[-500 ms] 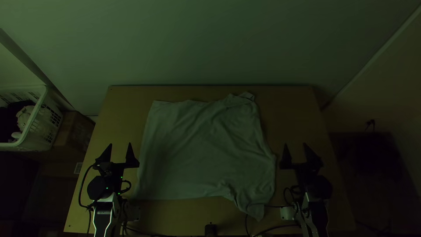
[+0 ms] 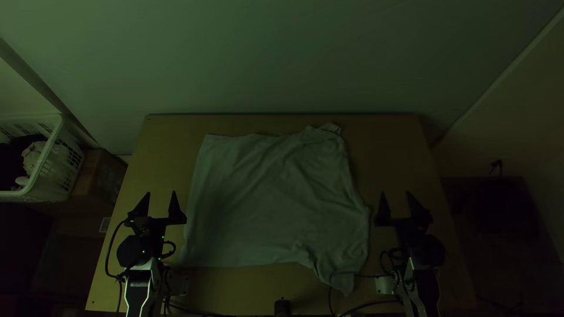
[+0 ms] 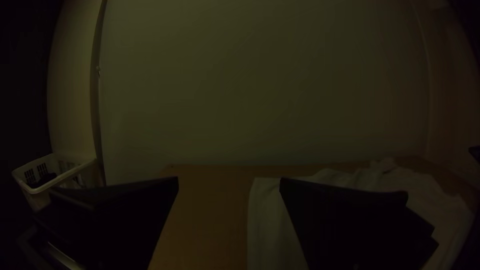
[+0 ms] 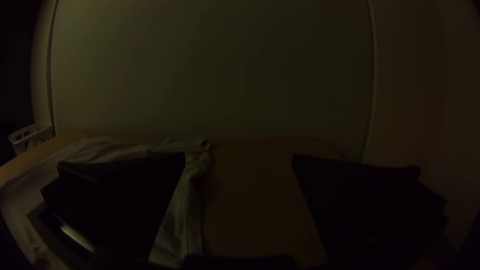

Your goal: Fold the t-shirt

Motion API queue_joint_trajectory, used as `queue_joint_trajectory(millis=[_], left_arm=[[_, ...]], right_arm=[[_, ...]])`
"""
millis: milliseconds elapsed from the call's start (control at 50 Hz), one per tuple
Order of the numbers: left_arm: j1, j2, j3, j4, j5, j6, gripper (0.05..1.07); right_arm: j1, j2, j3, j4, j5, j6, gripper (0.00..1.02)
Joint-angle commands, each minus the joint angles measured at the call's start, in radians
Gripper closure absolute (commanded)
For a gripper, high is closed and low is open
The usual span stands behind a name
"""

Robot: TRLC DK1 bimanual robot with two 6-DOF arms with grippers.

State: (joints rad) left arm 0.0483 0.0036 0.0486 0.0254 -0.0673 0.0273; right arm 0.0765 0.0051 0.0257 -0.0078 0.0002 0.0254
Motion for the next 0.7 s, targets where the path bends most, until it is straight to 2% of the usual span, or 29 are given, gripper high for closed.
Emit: queue_joint_trajectory(millis=[0, 260, 440, 620, 680], left_arm=[[0.002, -0.004, -0.047, -0.013, 0.001, 0.005, 0.1], [0.002, -0.004, -0.047, -0.013, 0.001, 0.005, 0.1], [0.013, -0.004, -0.046, -0.024, 0.032, 0.023, 0.1], [0.01, -0.004, -0.046, -0.025, 0.035, 0.022, 0.1], [0.019, -0.004, -0.041, -0.025, 0.035, 0.022, 0.1]], right_arm=[[0.005, -0.008, -0.017, -0.011, 0.006, 0.007, 0.04], [0.006, -0.008, -0.017, -0.011, 0.004, 0.013, 0.04], [0.105, -0.008, -0.017, -0.011, 0.014, 0.022, 0.04], [0.089, -0.011, -0.017, 0.0, 0.021, 0.021, 0.04], [0.08, -0.01, -0.013, 0.04, 0.058, 0.021, 0.04]])
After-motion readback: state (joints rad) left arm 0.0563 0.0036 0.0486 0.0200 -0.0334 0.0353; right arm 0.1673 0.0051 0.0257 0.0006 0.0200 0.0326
